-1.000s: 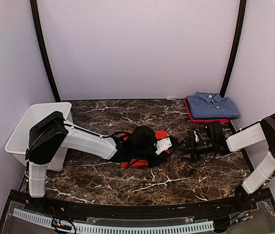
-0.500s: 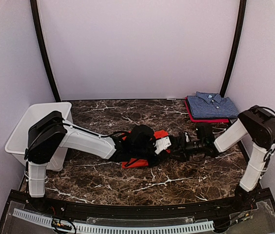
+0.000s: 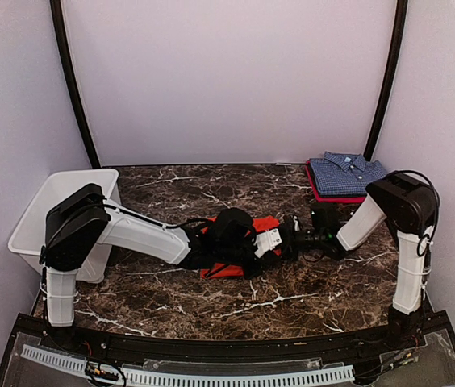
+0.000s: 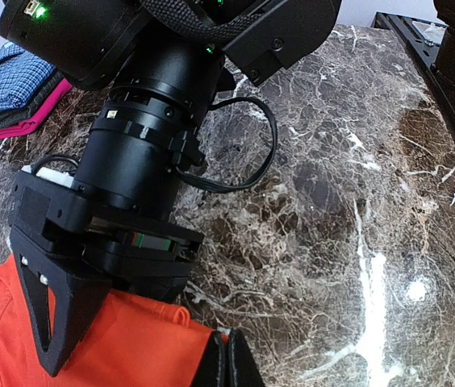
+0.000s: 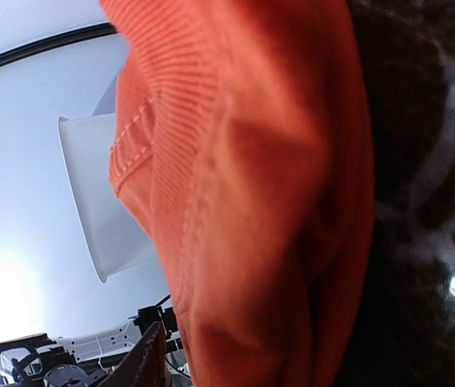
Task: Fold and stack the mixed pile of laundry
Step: Pass from the left arm to the right
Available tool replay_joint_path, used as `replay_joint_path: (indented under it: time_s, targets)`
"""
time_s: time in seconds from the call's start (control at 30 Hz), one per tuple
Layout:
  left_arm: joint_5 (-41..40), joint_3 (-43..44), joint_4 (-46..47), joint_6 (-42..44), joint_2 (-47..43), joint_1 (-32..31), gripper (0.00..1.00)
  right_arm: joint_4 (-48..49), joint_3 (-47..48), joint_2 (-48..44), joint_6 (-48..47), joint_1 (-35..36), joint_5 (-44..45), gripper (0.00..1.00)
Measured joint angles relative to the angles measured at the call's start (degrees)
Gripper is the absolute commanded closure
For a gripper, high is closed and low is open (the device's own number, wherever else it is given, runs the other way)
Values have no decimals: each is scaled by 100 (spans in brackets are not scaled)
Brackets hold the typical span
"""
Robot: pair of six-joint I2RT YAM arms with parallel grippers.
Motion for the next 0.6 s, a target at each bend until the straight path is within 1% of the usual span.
replay_joint_path:
  time_s: [0.1, 0.2, 0.23, 0.27, 0.33, 0.37, 0.4, 0.43, 0.47, 0.5, 0.53, 0.57, 0.6]
  targets:
    - [9, -9, 22, 20, 0, 0, 100, 68, 144, 157, 76, 7, -13, 72]
    - [15, -22, 52, 24, -2, 0, 100, 59, 291, 249, 83, 11, -33, 88]
    - [13, -35, 66, 24, -2, 0, 97, 39, 348, 280, 81, 11, -46, 96]
    - [9, -46, 66, 24, -4, 2, 93, -33, 417, 306, 59, 11, -68, 100]
    - [-28, -50, 57, -2, -4, 2, 71, -262, 553, 321, -118, 13, -105, 100]
    - [-48, -50, 50, -17, -11, 2, 66, -474, 656, 321, -254, 11, -114, 100]
    - [-85, -50, 31, -68, -26, 0, 58, -754, 785, 319, -435, 11, -98, 100]
    - [-136, -55, 7, -116, -59, 0, 53, -1093, 933, 315, -658, 11, -76, 100]
    - [-203, -96, 2, -195, -107, 0, 46, -1478, 1086, 304, -907, 9, -26, 100]
    - [-243, -168, -11, -262, -197, 0, 43, -1799, 1217, 291, -1132, 2, 17, 100]
    - [-306, -275, -17, -341, -319, 0, 37, -2321, 1434, 267, -1421, -26, 59, 100]
    - [-380, -420, -31, -415, -481, 0, 33, -2669, 1589, 243, -1690, -35, 116, 100]
    - [-457, -544, -26, -472, -625, 0, 24, -3152, 1814, 203, -2006, -52, 199, 100]
